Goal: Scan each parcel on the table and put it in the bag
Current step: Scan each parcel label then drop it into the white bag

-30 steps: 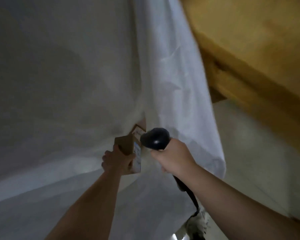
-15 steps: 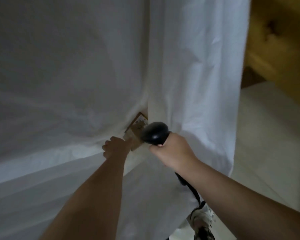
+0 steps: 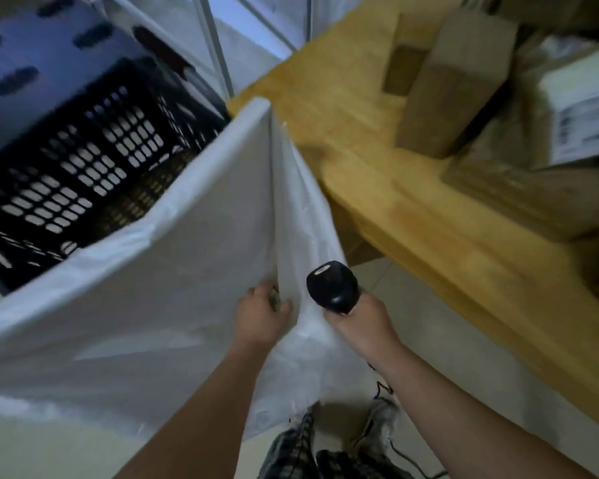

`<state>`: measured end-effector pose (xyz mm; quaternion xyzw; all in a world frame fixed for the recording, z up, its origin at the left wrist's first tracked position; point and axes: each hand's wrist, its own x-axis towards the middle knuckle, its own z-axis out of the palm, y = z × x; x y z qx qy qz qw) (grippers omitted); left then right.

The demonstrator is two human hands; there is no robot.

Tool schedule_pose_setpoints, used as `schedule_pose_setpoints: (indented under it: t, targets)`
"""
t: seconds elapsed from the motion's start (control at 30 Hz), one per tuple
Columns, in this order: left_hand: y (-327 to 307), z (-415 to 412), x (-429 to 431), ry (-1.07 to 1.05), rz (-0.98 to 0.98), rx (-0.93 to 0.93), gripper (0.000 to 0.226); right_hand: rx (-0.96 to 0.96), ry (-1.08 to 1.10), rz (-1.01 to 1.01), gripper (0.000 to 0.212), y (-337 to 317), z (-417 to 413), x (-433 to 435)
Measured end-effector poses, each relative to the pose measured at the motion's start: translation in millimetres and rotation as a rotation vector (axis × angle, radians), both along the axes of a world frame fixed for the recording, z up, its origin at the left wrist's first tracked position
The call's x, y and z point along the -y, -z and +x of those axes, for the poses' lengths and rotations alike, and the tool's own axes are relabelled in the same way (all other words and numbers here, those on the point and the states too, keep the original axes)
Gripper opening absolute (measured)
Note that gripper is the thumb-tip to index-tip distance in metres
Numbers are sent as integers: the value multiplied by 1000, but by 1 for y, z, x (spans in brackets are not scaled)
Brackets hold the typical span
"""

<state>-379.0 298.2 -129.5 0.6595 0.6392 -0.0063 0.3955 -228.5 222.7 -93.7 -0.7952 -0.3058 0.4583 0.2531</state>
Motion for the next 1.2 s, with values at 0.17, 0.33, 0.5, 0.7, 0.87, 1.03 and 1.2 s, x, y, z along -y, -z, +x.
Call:
schedule_pose_setpoints:
  t: [0.17, 0.33, 0.5, 0.7, 0.87, 1.03, 1.2]
  targets:
    - [-82, 30, 13, 342, 295, -44, 56, -14, 181, 140, 16, -54, 34, 41]
    - [-137, 81, 24, 619, 452, -42, 56, 39, 322, 220, 34, -96, 86, 89]
    - [-172, 151, 47, 766, 608, -37, 57, 57, 515, 322, 32, -127, 142, 138]
    - [-197, 221, 48, 913, 766, -81, 55, 34, 642, 366, 11, -119, 188, 177]
    - [-224, 265, 14, 908, 900, -22, 60, 19, 644, 368, 23, -105, 188, 173]
    - [-224, 285, -29, 890, 818, -27, 76, 54, 676, 364, 24, -95, 193, 137]
    - [-212, 294, -54, 900, 607, 24, 88, 69, 709, 292, 17, -82, 196, 111]
